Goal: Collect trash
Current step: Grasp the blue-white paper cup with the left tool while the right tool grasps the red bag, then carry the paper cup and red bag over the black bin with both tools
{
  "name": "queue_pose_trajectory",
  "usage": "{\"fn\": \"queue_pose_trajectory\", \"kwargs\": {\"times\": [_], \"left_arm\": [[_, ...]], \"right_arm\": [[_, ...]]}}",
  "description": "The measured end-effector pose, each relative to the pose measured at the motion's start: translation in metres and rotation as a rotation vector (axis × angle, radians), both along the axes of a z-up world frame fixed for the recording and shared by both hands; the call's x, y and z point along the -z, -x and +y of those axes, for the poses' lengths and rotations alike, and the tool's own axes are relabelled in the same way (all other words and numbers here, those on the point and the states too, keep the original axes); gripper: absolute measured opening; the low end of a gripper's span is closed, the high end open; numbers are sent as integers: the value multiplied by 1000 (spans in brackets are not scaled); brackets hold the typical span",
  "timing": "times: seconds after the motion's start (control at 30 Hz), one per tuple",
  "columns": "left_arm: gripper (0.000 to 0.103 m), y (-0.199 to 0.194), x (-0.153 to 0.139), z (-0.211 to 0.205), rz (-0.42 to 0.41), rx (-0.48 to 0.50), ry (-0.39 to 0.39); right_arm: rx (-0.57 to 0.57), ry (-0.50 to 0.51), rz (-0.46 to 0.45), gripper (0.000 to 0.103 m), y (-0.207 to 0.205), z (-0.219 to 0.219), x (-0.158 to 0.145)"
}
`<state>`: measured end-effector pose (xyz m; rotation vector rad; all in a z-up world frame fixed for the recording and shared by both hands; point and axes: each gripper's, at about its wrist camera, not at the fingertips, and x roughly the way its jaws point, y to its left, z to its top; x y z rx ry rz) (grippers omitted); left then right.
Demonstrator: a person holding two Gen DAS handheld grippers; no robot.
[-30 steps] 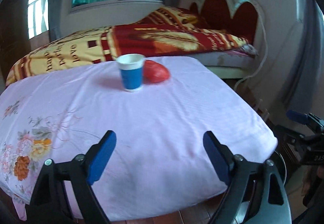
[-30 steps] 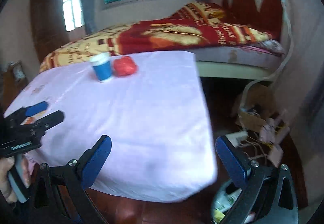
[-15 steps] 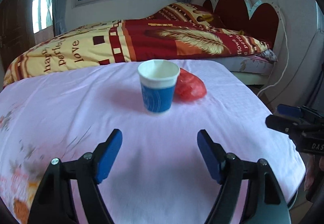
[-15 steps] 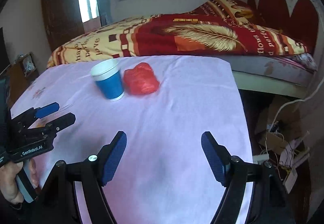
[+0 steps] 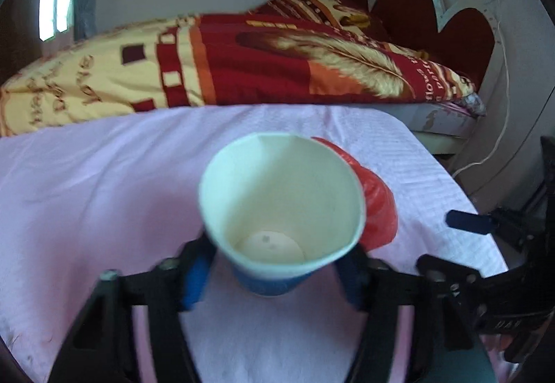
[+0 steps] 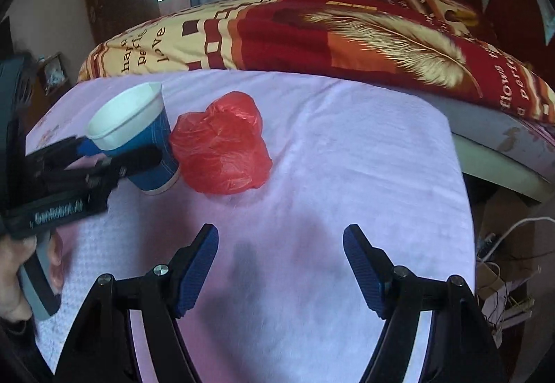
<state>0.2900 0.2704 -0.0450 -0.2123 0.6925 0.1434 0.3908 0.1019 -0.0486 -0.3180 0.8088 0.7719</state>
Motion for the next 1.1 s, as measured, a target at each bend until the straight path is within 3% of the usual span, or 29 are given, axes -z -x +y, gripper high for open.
{"fn": "queue_pose_trajectory", "kwargs": {"times": [0.23,0.43,0.8,0.83,0.87,0.93,1.1], "left_arm": [[58,17,-3,29,-1,-62,-75],[58,17,1,44,24,-72,-77],[58,27,-4,46,10,-68,-73],[58,28,-4,47,11,-70,-72],[57,28,-3,48,13,-69,-69],[56,28,-2,48,16,-67,-66],[56,36,-2,41,5,-66,-99]], "right_arm": [[-46,-33,-1,76,-9,44,0],[-46,-21,24,76,-19,89,6],[24,-89,96,75,-27,103,6],[35,-80,86,49,-27,103,6],[40,-74,85,41,-28,102,6],[40,-86,75,36,-24,97,4],[38,-74,-5,34,-4,81,-7]]}}
